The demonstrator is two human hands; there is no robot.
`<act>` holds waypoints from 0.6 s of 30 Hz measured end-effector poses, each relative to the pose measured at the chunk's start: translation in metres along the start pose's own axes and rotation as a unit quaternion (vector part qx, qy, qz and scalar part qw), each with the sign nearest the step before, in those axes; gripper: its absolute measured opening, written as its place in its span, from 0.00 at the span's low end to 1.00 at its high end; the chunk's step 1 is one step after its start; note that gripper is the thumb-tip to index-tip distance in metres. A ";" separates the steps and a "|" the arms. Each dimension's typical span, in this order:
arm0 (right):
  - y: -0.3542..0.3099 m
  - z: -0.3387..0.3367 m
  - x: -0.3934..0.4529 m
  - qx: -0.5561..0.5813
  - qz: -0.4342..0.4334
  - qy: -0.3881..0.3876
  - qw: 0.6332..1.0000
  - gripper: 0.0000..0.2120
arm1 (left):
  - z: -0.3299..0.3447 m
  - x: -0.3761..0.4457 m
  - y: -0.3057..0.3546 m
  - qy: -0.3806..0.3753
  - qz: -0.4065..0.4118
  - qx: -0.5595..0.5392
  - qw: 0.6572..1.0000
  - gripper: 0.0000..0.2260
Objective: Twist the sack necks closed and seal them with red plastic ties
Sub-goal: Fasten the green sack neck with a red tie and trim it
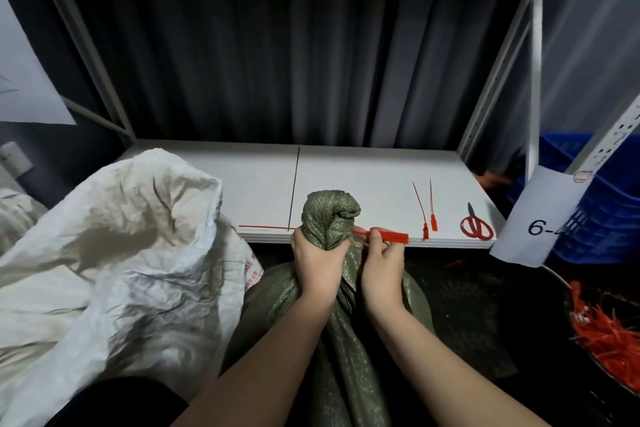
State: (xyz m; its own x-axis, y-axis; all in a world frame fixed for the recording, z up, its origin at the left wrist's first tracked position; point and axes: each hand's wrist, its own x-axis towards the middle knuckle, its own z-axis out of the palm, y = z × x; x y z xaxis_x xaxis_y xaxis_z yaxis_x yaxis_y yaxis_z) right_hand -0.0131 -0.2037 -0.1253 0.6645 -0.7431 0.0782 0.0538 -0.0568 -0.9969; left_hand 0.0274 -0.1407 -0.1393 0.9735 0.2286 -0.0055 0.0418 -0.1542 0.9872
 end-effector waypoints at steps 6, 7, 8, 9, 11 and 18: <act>0.005 0.000 -0.011 -0.116 -0.072 -0.029 0.990 0.06 | 0.000 -0.002 0.006 0.014 -0.001 0.011 1.000 0.25; 0.006 0.000 -0.015 -0.146 -0.095 -0.031 0.984 0.09 | 0.000 -0.003 0.008 0.022 0.000 0.020 1.000 0.24; 0.006 0.002 -0.018 -0.172 -0.117 -0.035 0.978 0.11 | 0.000 -0.003 0.009 0.030 -0.001 0.032 0.999 0.24; 0.005 0.003 -0.021 -0.187 -0.129 -0.042 0.973 0.13 | 0.000 -0.004 0.011 0.035 -0.006 0.042 0.998 0.24; 0.002 0.005 -0.027 -0.184 -0.133 -0.053 0.972 0.16 | -0.001 -0.005 0.012 0.034 -0.015 0.061 0.997 0.24; 0.005 0.014 -0.023 -0.106 -0.089 -0.087 0.987 0.27 | -0.007 0.000 0.006 -0.017 0.014 0.089 0.996 0.27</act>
State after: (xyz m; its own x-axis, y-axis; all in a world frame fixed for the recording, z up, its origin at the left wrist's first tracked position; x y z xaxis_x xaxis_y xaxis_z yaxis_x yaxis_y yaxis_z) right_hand -0.0175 -0.1779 -0.1319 0.7774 -0.5840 0.2335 0.0374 -0.3276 -0.9441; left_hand 0.0264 -0.1344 -0.1326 0.9818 0.1895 0.0139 0.0500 -0.3282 0.9433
